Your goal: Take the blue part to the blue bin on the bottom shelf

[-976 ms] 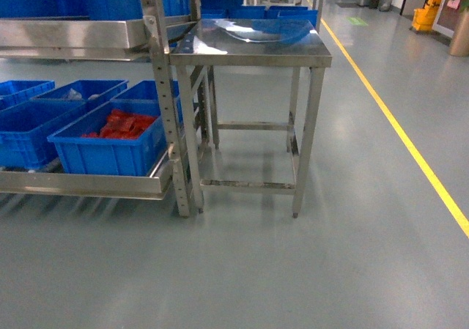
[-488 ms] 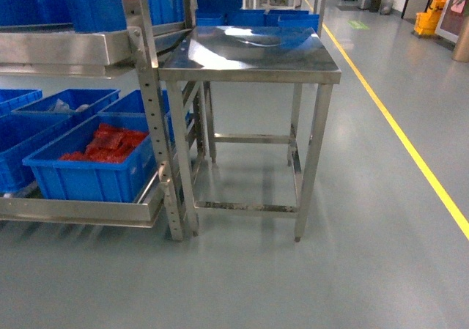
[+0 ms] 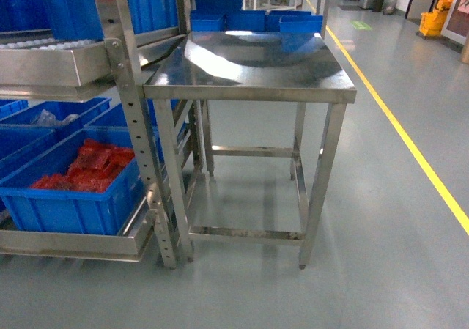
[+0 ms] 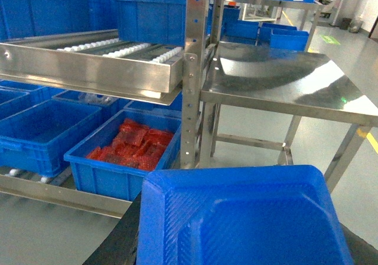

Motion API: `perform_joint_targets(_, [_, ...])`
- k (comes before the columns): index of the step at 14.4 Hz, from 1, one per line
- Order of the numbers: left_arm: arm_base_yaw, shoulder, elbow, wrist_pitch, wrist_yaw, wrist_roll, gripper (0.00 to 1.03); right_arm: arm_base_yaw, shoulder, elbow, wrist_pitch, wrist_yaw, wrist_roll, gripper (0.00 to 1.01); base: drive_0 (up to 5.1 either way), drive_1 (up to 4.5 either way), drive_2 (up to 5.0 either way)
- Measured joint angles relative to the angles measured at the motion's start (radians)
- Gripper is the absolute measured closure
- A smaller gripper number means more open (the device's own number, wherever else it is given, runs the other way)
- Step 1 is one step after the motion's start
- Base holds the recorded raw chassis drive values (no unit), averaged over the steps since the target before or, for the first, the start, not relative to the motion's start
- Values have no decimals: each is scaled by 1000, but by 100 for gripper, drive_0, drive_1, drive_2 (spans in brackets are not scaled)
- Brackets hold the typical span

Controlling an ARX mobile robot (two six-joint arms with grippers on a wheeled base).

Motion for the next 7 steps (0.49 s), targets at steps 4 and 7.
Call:
perform_joint_targets(4, [0,1,0,-1,0,0,59,0,0,0,2,0,0,3,9,439,-422])
perform_joint_targets(7, [0,1,0,0,0,0,59,0,0,0,3,0,0,3,8,438,-422])
